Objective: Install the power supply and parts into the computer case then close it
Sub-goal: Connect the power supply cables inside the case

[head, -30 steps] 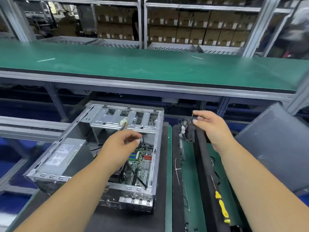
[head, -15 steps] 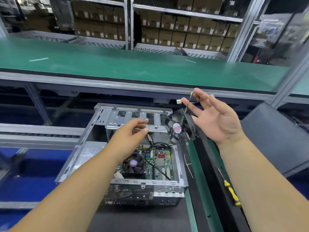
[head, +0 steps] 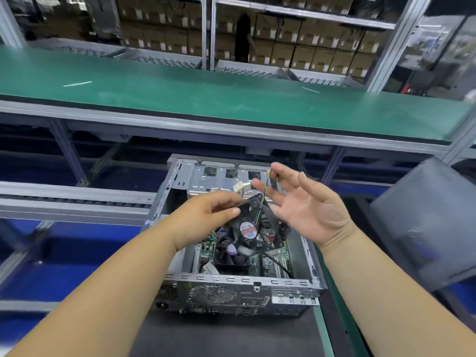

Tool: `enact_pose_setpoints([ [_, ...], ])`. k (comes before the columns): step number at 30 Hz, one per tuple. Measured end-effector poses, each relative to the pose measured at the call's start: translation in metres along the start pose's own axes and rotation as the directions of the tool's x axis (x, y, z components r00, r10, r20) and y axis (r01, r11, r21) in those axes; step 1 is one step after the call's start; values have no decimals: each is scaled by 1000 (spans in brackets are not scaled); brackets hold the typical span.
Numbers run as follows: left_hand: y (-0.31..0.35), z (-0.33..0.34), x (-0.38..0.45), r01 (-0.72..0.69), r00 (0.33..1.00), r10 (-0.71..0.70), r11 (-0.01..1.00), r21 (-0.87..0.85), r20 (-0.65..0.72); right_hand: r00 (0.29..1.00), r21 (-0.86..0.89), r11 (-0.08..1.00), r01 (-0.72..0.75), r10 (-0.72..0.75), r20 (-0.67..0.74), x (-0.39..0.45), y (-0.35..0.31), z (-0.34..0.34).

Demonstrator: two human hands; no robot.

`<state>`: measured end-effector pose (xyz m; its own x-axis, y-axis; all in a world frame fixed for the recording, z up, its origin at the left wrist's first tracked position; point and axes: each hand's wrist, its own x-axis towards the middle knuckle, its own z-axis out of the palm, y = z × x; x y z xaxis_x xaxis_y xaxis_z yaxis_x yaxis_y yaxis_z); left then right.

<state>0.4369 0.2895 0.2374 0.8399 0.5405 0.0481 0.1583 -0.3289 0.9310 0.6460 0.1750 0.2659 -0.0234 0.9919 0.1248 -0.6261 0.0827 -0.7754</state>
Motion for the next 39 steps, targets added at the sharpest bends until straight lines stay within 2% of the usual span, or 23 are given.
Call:
enact_pose_setpoints([
  [2, -12, -1, -2, 8, 1000, -9, 999, 43, 13, 997, -92, 996, -22, 15, -73, -2, 8, -7],
  [4, -23, -2, -5, 41, 999, -41, 994, 98, -1, 976, -287, 955, -69, 6, -217, -3, 14, -14],
  [7, -38, -3, -7, 77, 995, -93, 949, 307, 37, 931, -594, 787, -166, -73, -358, -3, 24, -25],
  [9, -42, -2, -7, 89, 986, -139, 907, 411, 92, 923, -676, 702, -223, -71, -378, -4, 31, -33],
  [13, -42, 3, -5, 92, 972, -175, 898, 431, 157, 917, -781, 527, -334, -10, -399, -6, 44, -46],
  [17, -41, 5, -3, 120, 950, -234, 885, 450, 206, 917, -893, 213, -396, 35, -398, -7, 55, -52],
  [19, -42, 4, -3, 128, 942, -257, 867, 481, 214, 919, -909, 136, -394, 68, -388, -7, 57, -50],
  [23, -39, 0, 2, 113, 924, -267, 874, 473, 273, 921, -923, 87, -375, 145, -361, -4, 62, -39],
  [26, -35, -3, 3, 125, 869, -323, 877, 465, 375, 920, -945, -101, -311, 216, -326, 0, 68, -35],
  [29, -37, -1, 3, 119, 839, -378, 830, 546, 392, 892, -930, -314, -191, 339, -298, 1, 75, -33],
  [34, -38, -1, 5, 110, 801, -415, 811, 575, 432, 844, -877, -476, -66, 442, -303, 6, 84, -30],
  [39, -38, 1, 10, 133, 784, -441, 807, 576, 436, 861, -792, -605, 88, 445, -245, 6, 88, -40],
])
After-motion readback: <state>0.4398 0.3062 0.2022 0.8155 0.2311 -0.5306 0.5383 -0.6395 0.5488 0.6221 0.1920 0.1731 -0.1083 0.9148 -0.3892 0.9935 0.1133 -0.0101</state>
